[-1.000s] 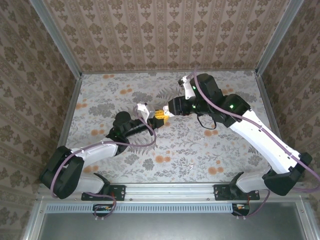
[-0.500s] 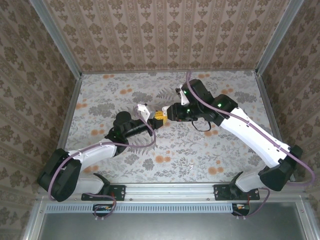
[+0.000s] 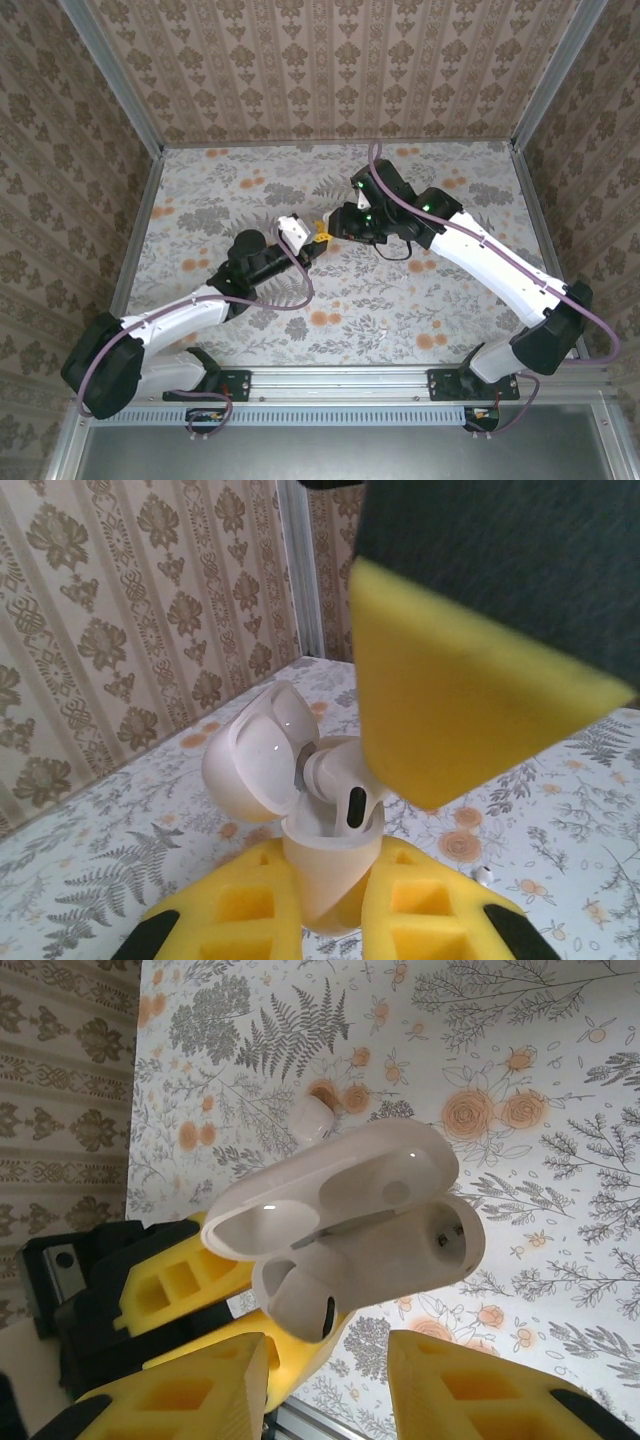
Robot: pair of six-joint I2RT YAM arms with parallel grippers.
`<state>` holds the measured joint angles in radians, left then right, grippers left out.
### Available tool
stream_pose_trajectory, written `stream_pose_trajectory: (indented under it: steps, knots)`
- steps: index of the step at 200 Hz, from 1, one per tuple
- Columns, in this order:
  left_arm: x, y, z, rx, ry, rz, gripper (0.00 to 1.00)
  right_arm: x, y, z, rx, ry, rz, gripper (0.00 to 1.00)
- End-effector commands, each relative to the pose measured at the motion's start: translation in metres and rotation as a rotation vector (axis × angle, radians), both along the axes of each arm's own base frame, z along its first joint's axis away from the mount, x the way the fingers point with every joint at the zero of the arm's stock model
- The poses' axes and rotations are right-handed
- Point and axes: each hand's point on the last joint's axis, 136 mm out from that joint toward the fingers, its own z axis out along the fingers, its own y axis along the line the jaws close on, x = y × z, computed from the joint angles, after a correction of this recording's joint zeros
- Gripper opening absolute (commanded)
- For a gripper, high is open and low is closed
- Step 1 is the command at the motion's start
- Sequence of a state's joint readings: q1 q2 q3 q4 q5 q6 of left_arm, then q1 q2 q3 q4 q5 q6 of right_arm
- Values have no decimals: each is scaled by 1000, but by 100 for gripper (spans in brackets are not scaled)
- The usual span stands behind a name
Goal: Insert the wireless bluetooth earbuds into the charging case
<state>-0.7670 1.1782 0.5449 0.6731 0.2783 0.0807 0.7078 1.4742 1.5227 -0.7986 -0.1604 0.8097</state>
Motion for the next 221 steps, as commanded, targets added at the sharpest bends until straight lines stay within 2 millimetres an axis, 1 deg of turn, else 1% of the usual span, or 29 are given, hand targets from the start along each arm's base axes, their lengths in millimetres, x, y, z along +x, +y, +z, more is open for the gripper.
stream_pose_trajectory:
  steps: [1,40,63,92,123,164,177,198,221]
  knots:
    - [0,3,8,16,-57,31,0,5,2,-5,3,7,-43,37]
    - [-1,0,5,29,-66,30,0,9,6,-5,32,10,-65,39]
    - [-2,-1,5,33,-70,30,0,12,4,-3,47,-6,-93,40]
    - [-3,-2,5,35,-73,30,0,16,0,-6,42,-15,-127,40]
    - [-3,-4,3,40,-69,25,0,18,1,-7,66,-21,-148,40]
    - [-3,-7,-1,45,-63,23,0,20,-2,0,75,-45,-165,40]
    - [-3,-8,-1,47,-63,20,0,20,-3,2,78,-51,-167,39]
    - [-3,-9,-1,49,-65,18,0,20,-2,-1,78,-45,-166,38]
    - [-3,-10,-2,51,-64,17,0,22,1,-3,90,-43,-162,32]
